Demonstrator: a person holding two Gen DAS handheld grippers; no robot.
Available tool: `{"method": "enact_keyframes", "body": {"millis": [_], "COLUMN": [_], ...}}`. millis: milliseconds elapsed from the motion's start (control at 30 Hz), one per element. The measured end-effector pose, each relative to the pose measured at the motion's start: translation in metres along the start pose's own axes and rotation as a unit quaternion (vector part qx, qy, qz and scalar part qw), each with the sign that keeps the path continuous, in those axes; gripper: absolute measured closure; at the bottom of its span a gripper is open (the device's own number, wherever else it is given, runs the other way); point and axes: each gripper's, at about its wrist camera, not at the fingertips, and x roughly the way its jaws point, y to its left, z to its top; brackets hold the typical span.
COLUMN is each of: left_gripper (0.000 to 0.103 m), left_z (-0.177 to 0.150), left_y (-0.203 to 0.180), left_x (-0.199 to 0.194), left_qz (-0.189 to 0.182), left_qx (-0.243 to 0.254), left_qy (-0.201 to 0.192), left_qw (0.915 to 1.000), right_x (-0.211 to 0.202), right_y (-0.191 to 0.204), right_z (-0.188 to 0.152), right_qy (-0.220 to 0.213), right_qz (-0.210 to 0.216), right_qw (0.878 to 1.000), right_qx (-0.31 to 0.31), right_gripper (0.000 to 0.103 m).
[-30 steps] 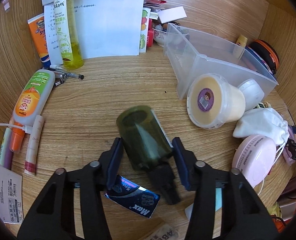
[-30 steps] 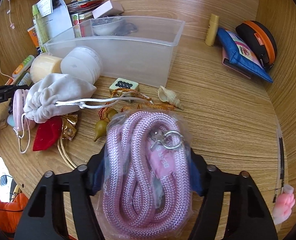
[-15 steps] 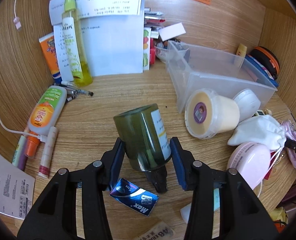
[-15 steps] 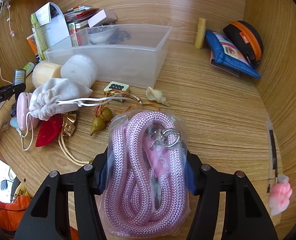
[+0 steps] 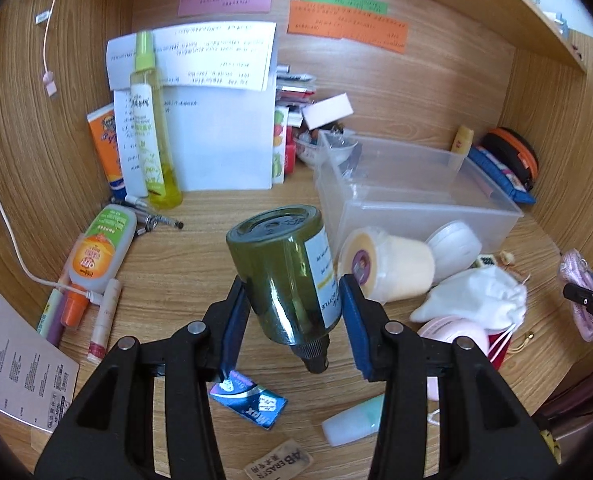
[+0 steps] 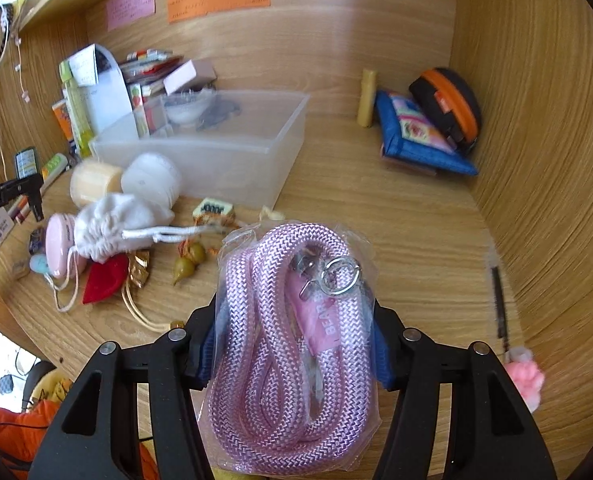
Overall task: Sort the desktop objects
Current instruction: 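Carry green bottle into clear box with left gripper while right carries pink rope bag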
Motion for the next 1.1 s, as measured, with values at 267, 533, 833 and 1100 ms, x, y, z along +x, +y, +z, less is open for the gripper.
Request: {"method": "enact_keyframes", "body": {"millis": [267,533,833,1100], "left_gripper": [0.062,0.063,0.063,0.063], "left_z": [0.012,0.013,0.04,0.07], "left_y": [-0.009,-0.006,-0.012,-0.02], "left_x": [0.003,0.029,0.004,0.002], "left_qz": [-0.01,-0.008,-0.01,-0.015], "left_qx": [0.006,-0.01,0.0,0.007], "left_qy": [-0.012,0.015,-0.032,-0.055], "left_qw": [0.9999,0.9998,0.9994,0.9983], "right_x": [-0.007,0.003,0.008,0.011], "right_y": [0.005,0.019,0.023,0.031], "right_z": [0.029,0.051,0.086,0.121], "right_qy": [-0.035,-0.046,-0.072,-0.093], "right_qz": [0.004,0.024,0.041,0.05], "right_qw": [0.999,0.998,0.996,0.993], "right_qx": [-0.013,-0.028,-0.036,-0.057], "right_gripper": [0.048,0.048,0.048,0.048]}}
